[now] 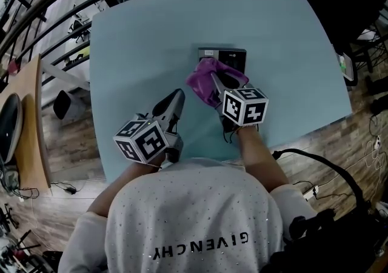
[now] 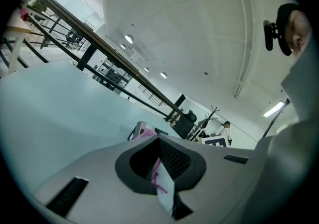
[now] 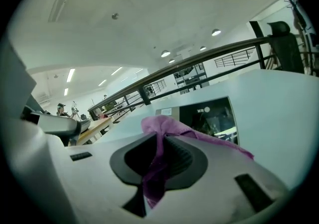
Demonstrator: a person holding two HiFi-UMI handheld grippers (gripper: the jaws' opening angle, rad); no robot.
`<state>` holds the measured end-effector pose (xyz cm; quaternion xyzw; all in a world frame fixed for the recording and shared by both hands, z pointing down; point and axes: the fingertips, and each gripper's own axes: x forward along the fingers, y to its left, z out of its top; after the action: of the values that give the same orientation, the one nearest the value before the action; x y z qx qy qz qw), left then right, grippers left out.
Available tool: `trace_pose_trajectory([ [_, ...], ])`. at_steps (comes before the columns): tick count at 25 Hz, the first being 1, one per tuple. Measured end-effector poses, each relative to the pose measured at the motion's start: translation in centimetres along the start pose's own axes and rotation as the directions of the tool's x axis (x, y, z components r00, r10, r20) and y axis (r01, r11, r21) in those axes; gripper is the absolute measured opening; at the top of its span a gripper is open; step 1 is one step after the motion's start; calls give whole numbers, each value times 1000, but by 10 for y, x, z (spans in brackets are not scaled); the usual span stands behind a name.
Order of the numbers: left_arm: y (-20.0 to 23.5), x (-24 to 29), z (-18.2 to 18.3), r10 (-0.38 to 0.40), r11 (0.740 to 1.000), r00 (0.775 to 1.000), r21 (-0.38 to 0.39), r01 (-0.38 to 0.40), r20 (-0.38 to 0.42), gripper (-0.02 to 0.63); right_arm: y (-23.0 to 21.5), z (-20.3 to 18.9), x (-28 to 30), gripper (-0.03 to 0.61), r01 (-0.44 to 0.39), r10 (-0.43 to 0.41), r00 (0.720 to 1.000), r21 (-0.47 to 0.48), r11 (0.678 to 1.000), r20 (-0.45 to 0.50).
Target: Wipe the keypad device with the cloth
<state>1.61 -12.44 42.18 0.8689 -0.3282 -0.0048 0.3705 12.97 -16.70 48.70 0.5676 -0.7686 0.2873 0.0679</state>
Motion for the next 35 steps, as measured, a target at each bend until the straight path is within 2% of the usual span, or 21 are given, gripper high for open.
trace_pose_trajectory([
  [11,-8,6,-4,-15,1000,1000,-23,14,-16,5,-37,4,-21,49,65,-70,997,111,992,42],
  [18,-11,9,-12,-22,1000,998,-13,22,-59,5,-53,4,-31,49,102,-112,992,136,985,66],
  [35,-5,13,-21,-24,999,996,-30,21,-83,5,-95,-8,-62,49,198,-221,972,230,953,79],
])
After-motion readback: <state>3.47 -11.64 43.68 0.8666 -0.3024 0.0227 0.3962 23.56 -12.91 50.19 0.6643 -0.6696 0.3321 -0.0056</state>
